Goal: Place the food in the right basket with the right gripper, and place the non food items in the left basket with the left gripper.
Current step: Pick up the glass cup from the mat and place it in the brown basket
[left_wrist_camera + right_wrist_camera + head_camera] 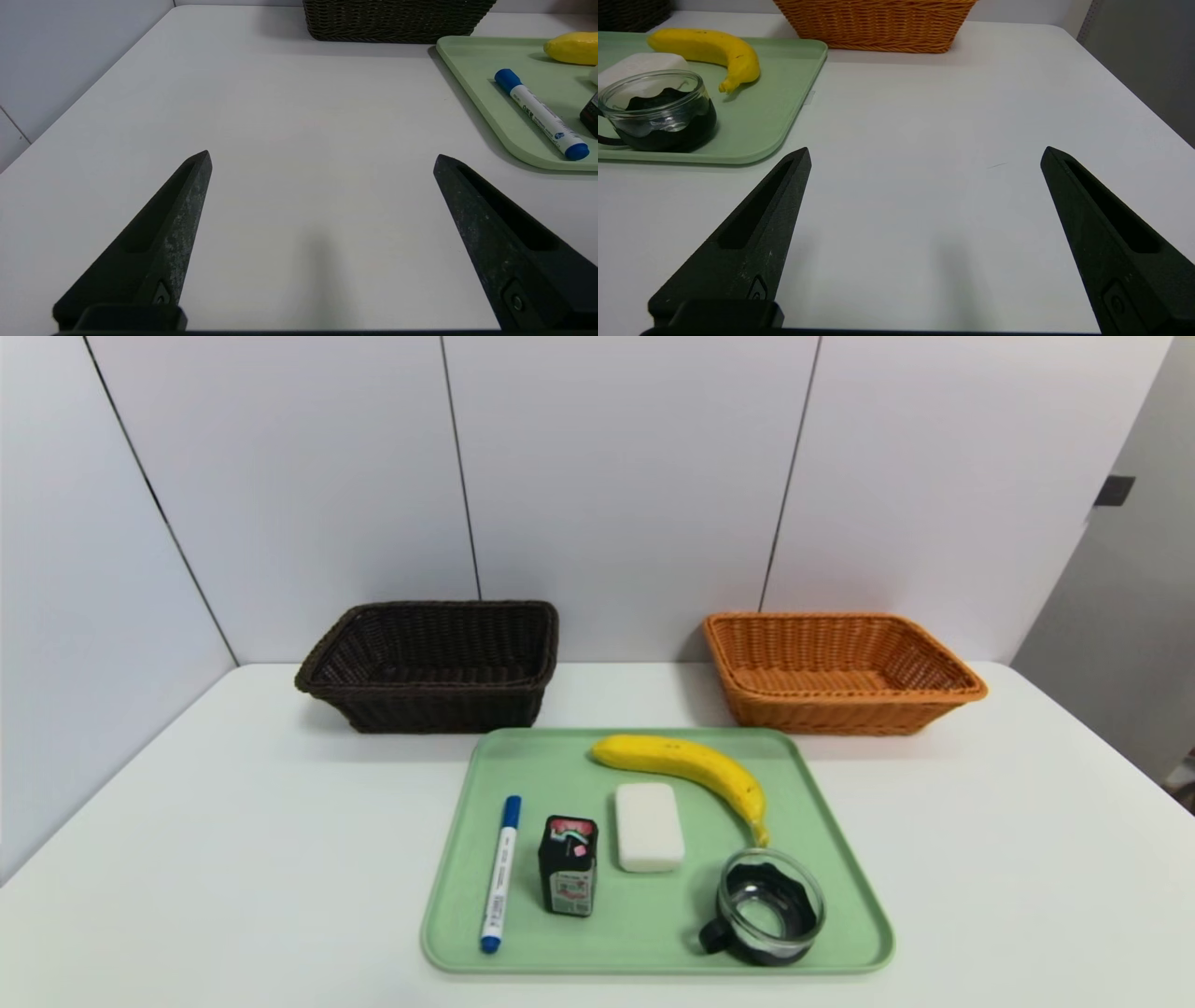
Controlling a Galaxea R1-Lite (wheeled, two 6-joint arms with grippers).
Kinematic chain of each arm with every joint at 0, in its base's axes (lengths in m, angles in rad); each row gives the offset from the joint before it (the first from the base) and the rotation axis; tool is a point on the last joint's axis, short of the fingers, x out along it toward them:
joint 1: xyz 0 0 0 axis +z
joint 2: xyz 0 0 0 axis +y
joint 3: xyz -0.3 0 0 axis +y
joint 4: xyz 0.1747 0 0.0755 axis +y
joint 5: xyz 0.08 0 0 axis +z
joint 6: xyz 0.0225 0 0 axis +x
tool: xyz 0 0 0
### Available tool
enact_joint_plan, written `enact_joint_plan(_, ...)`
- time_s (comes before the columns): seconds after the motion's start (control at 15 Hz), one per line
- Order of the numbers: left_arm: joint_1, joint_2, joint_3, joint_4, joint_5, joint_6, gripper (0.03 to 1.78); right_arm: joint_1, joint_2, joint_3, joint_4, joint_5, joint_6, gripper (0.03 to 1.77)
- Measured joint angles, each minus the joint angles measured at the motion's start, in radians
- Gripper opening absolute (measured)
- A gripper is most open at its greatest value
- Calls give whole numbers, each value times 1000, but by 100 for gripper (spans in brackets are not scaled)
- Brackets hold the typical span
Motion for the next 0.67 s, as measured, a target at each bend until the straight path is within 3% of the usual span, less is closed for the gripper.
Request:
enact_joint_plan(0.33,0,0,0,0,0,-1,169,0,0,0,3,31,-52,170)
enact_joint_plan(0.67,0,0,-5,3,-5,20,169,0,10,-62,26,39,-49,170)
